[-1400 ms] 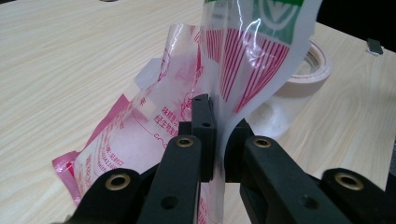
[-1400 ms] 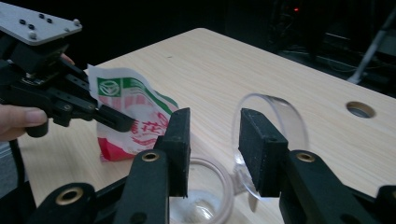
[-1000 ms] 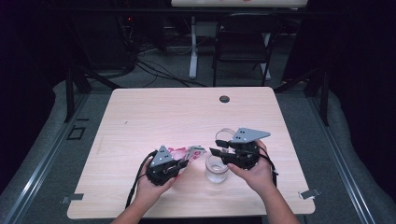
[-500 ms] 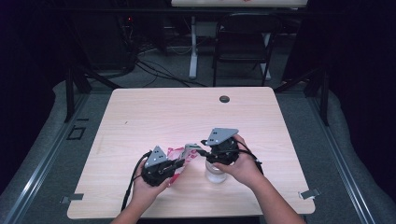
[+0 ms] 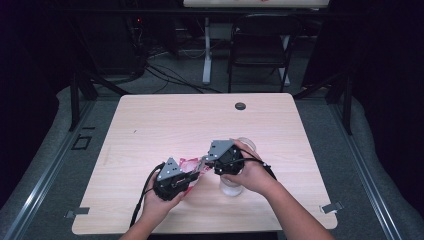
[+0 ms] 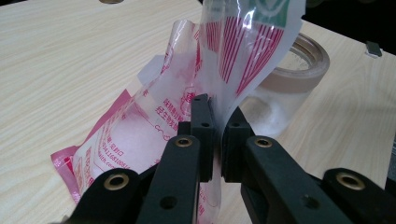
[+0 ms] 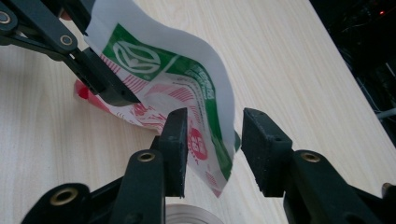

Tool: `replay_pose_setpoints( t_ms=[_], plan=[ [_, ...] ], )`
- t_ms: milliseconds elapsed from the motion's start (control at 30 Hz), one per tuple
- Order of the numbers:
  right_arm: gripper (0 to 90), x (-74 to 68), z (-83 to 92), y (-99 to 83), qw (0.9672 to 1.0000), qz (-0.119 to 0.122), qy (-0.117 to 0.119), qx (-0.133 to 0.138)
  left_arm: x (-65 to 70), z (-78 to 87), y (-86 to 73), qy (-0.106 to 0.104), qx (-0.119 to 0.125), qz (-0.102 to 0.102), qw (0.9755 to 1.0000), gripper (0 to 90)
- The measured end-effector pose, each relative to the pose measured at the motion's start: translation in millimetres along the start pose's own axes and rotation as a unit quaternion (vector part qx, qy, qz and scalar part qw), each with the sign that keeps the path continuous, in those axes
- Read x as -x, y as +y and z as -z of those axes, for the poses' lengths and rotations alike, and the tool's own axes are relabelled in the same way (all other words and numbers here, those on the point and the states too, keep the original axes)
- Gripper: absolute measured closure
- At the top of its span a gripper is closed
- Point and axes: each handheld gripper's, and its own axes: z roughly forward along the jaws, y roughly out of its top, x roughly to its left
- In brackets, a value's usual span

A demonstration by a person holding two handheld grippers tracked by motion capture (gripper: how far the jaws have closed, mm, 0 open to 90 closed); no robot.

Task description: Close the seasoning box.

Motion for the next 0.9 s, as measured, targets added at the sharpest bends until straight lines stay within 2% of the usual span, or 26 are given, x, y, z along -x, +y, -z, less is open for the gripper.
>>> replay_pose_setpoints(
  t_ms=[200,267,433,467,667,833,900],
  plan=[
    [69.8,-2.5,-4.9,0.4,0.9998,-0.009,0.013,0.010,0.5,-0.3,-0.3,-0.001,-0.001,0.001,1.0000,86.8],
    [73.6,-1.9,-5.6,0.2,0.9998,-0.005,0.018,0.001,0.8,-0.4,-0.4,0.000,0.000,0.002,1.0000,86.7],
    [88.6,0.0,-4.9,-3.3,0.9986,-0.032,0.041,0.005,0.5,-0.2,-0.6,-0.003,0.002,0.006,1.0000,83.5],
    [89.4,0.1,-4.3,-3.5,0.9985,-0.035,0.042,0.006,0.4,-0.1,-0.6,-0.003,0.002,0.006,1.0000,83.4],
    [90.0,-4.3,-2.8,-1.6,0.9983,-0.049,0.030,0.010,0.1,4.5,0.1,0.000,0.002,0.003,1.0000,85.8],
    [90.0,-11.5,3.1,4.1,0.9983,-0.051,0.017,0.023,-1.1,12.6,0.7,-0.002,0.010,0.004,0.9999,86.3],
    [90.0,-15.4,5.8,6.2,0.9980,-0.054,0.012,0.032,-1.4,16.3,1.1,-0.004,0.012,-0.002,0.9999,85.1]
  ],
)
